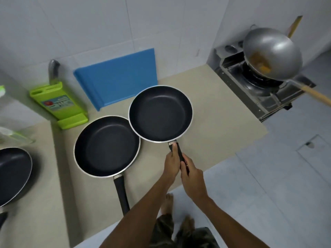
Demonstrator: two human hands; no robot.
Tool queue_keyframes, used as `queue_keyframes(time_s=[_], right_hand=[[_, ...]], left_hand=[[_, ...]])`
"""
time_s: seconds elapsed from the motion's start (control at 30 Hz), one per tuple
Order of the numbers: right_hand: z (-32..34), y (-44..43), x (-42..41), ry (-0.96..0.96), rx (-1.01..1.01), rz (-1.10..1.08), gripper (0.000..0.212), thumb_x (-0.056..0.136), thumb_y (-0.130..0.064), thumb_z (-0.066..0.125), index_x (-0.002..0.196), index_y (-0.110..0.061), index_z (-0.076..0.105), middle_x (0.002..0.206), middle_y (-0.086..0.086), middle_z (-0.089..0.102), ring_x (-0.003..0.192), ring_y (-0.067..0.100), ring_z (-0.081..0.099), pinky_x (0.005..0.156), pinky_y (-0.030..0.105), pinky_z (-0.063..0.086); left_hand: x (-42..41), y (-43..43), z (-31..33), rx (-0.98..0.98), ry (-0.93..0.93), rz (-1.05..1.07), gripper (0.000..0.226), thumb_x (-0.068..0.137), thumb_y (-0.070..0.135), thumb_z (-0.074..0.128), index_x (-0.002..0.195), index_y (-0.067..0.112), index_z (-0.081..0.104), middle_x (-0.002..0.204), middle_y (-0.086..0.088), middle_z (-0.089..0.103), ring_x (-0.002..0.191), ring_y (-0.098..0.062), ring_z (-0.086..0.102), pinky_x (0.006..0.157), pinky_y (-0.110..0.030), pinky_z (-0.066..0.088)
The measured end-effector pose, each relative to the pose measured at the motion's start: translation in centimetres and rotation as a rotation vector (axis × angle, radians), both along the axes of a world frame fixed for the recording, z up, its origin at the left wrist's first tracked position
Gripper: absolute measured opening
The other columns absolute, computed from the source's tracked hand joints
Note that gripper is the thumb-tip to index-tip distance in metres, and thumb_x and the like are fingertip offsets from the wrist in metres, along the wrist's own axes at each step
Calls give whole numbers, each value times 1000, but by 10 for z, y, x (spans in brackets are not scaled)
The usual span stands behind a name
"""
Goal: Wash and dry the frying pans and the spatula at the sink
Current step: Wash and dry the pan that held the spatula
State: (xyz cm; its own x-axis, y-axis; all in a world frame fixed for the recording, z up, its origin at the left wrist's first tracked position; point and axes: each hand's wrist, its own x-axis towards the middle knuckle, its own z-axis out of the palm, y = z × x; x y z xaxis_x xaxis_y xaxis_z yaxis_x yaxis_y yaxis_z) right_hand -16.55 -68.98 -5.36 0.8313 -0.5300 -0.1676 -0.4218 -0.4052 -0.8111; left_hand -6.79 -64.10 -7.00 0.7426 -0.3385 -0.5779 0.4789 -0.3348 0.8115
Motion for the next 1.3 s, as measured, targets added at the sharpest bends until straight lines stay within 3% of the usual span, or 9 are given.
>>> queue_keyframes(time_s=[0.17,0.27,0.4,0.53,0.7,0.87,1.0,1.17,1.3], right_hand=[[-16,-25,-6,-4,30,-20,53,99,-44,38,144,-20,53,99,-6,76,70,-7,66,65,5,48],[-25,-43,-9,2,12,-15,53,99,-43,39,143,-17,55,96,-4,76,67,-4,65,63,5,49],[-35,-66,-10,4,4,16,43,103,-33,45,144,-20,53,103,-7,76,79,-6,69,67,6,52],[-39,-88,-9,-6,1,27,50,101,-39,42,143,-17,55,101,-13,73,77,-6,68,65,7,53],[-49,-109,-11,-35,16,64,62,100,-58,36,145,-20,53,111,-9,74,80,-5,69,70,9,55],[-59,-125,-9,-18,20,74,52,102,-44,40,145,-19,53,108,-8,75,75,0,69,68,10,56],[-68,-132,-8,-13,39,68,56,100,-50,37,146,-21,52,110,-8,75,79,5,72,72,21,62],[-76,-138,-7,-7,58,80,56,99,-52,36,144,-22,52,107,-9,75,76,3,71,69,16,60],[-76,-143,-6,38,102,94,50,100,-47,37,141,-23,53,97,-10,74,68,-1,68,60,10,53]], left_hand=[[-4,-26,-16,30,48,17,66,105,59,27,68,13,58,67,-2,63,64,-13,59,60,-24,47],[-6,-44,-19,47,56,6,66,104,59,27,67,14,57,66,0,61,61,-11,57,55,-20,44],[-10,-64,-25,46,69,19,65,105,58,27,70,12,57,67,-2,60,62,-11,56,54,-18,44],[-9,-83,-33,46,72,34,66,106,56,25,72,12,60,67,-1,61,63,-12,59,54,-17,45],[-11,-103,-47,47,77,56,64,106,54,24,77,10,61,69,-3,61,65,-12,59,54,-14,46],[-10,-117,-56,54,87,71,63,107,53,24,75,12,60,69,-2,60,65,-12,58,55,-16,46],[-9,-124,-63,59,67,83,63,107,51,24,73,12,59,67,-3,59,62,-11,57,51,-12,45],[-8,-128,-70,78,69,78,66,106,56,25,72,12,62,66,-3,62,62,-12,61,57,-18,47],[-5,-129,-70,93,78,68,66,105,57,27,67,12,56,62,-3,58,57,-12,56,51,-18,44]])
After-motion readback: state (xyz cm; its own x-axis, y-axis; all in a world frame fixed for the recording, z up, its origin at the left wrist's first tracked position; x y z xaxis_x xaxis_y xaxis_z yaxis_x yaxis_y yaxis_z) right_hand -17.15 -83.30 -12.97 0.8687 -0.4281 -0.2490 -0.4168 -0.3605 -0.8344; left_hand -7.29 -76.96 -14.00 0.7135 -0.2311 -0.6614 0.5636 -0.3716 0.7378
